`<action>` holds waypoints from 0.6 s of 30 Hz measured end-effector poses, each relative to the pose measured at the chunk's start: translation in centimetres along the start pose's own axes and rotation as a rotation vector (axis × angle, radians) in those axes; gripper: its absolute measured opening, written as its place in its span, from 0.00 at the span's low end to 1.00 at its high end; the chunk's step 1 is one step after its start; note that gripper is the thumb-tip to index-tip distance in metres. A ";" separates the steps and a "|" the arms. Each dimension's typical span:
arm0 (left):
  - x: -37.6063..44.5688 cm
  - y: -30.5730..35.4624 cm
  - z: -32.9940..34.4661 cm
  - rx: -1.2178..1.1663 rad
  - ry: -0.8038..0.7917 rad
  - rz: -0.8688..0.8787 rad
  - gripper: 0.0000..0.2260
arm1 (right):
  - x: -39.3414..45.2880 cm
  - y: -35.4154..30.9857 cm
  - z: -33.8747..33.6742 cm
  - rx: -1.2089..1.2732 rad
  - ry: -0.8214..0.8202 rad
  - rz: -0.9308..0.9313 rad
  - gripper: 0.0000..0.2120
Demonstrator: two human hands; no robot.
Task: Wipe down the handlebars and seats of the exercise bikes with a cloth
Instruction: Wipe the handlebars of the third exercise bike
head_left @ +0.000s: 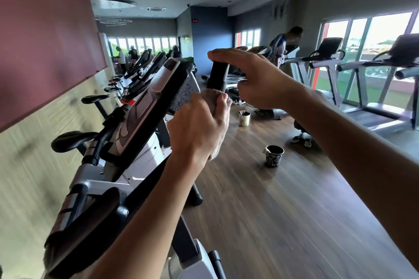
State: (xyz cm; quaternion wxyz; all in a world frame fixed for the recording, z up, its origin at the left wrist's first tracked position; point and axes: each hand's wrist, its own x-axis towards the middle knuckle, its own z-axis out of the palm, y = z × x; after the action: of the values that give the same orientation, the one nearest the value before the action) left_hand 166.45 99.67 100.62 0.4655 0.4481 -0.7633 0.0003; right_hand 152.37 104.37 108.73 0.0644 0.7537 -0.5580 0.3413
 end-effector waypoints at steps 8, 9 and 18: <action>1.6 -1.9 -0.2 -0.181 0.195 -0.053 0.29 | 0.6 2.5 0.6 0.108 0.054 -0.218 0.38; 2.0 -1.8 -0.3 -0.174 0.239 -0.064 0.29 | 0.8 3.0 0.8 0.121 0.062 -0.251 0.38; 2.0 3.2 2.8 0.021 0.491 -0.203 0.19 | 4.0 7.4 0.2 0.267 0.048 -0.583 0.36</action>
State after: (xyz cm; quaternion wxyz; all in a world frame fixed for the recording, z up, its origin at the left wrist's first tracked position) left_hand 162.00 99.08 101.76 0.6297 0.5138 -0.5784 0.0704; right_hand 146.47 98.36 108.75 0.0730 0.8753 -0.2670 0.3964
